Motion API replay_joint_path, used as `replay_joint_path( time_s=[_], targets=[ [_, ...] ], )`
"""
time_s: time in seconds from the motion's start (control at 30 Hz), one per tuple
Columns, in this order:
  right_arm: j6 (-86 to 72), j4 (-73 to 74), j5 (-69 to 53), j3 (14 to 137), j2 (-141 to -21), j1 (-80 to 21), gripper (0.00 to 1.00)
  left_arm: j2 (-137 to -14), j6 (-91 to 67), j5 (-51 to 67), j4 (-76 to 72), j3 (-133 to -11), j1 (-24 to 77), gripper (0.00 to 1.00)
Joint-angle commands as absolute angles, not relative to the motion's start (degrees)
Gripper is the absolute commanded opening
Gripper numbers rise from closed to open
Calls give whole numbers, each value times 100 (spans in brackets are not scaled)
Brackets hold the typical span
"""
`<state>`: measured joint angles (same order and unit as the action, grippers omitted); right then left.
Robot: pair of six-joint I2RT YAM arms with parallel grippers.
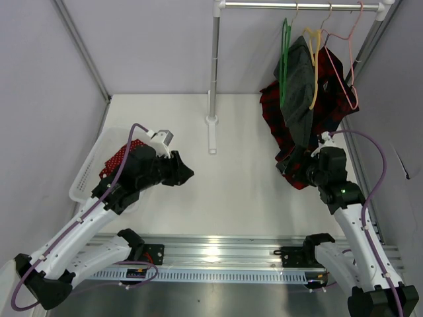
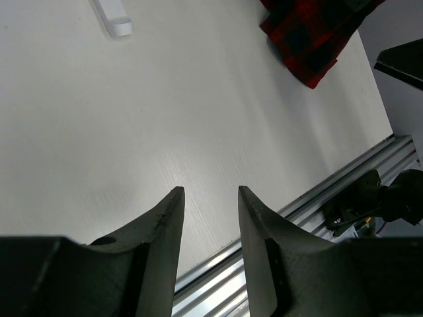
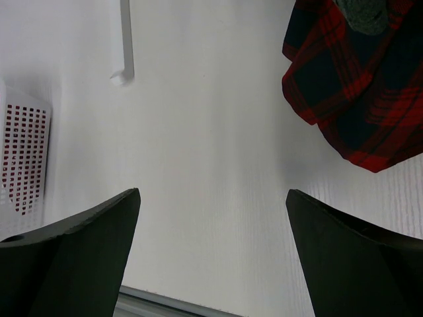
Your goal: Place the skirt on the hanger
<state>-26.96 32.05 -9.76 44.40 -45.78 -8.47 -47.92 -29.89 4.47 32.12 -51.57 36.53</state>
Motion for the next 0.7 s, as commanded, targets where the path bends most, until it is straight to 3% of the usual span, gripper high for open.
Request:
replay_joint_path(
  time_s=[0.0, 0.33, 0.47, 0.6, 0.67],
  targets=[
    [-2646, 3067, -976, 4412, -4395, -853, 99, -4702, -3032, 325, 3278, -5273, 3674, 44],
    [-2601, 3190, -905, 4368, -4307, -861, 99, -4641, -3059, 211, 3436, -5344, 3674, 45],
    [-2602, 3182, -958, 4316, -4324, -853, 100, -4649, -3304, -490, 3840, -5501, 3613, 44],
    [-2628, 3138, -1037, 4272, -4324, -853, 99, -4930, -3506, -1334, 4464, -5792, 3007, 45],
    [-2689, 3103, -1142, 4228, -4333, -853, 99, -4940, -3629, -1529, 4483, -5705, 2360, 50]
  ],
)
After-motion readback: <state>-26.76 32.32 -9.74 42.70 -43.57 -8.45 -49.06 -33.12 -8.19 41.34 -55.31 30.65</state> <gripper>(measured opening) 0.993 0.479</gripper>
